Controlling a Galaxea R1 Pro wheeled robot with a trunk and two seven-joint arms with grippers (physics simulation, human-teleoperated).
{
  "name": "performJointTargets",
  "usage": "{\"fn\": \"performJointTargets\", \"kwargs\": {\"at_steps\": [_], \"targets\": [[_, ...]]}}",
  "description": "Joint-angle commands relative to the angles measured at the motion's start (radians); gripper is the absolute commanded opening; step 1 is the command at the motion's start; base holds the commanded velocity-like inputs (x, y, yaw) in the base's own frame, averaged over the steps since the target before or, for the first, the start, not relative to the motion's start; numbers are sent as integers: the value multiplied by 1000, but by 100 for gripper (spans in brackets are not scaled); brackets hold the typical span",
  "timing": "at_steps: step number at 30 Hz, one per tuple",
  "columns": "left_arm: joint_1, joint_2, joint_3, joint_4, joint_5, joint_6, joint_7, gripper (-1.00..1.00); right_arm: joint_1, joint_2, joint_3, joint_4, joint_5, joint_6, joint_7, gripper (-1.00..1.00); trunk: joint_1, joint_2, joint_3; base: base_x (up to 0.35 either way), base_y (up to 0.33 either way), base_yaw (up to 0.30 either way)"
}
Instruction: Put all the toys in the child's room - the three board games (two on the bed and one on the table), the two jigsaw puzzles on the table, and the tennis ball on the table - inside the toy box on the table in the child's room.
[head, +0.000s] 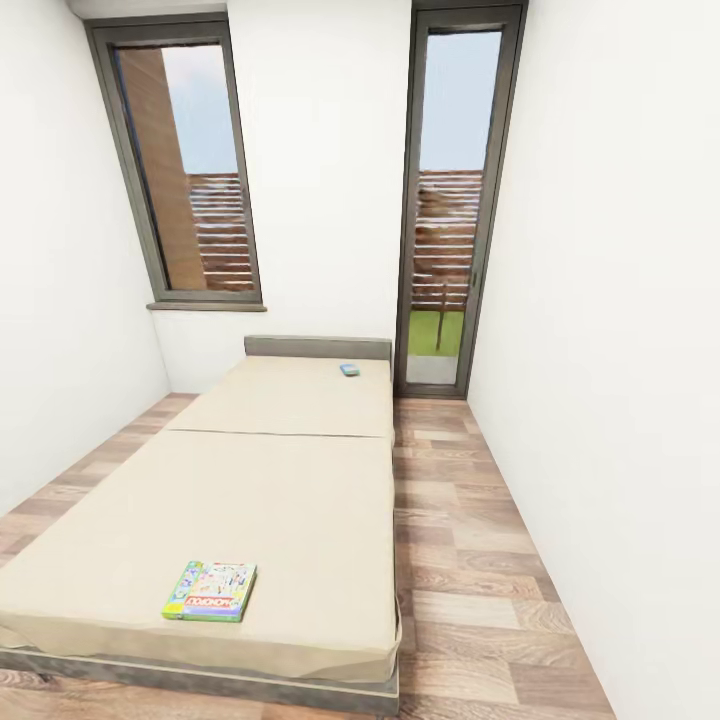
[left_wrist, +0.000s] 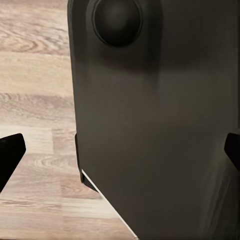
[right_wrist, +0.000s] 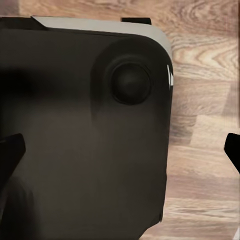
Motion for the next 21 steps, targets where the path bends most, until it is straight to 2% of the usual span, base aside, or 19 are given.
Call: {"fn": "performJointTargets", "kwargs": {"at_steps": [1, 21], "targets": [[1, 0, 0, -1, -1, 0, -1, 100, -1, -1, 0, -1, 0, -1, 1, 100, -4, 7, 2, 0, 0, 0], [1, 1, 1, -1, -1, 0, -2, 100, -4, -3, 0, -2, -2, -2, -1, 100, -81, 147, 65, 0, 0, 0]]}}
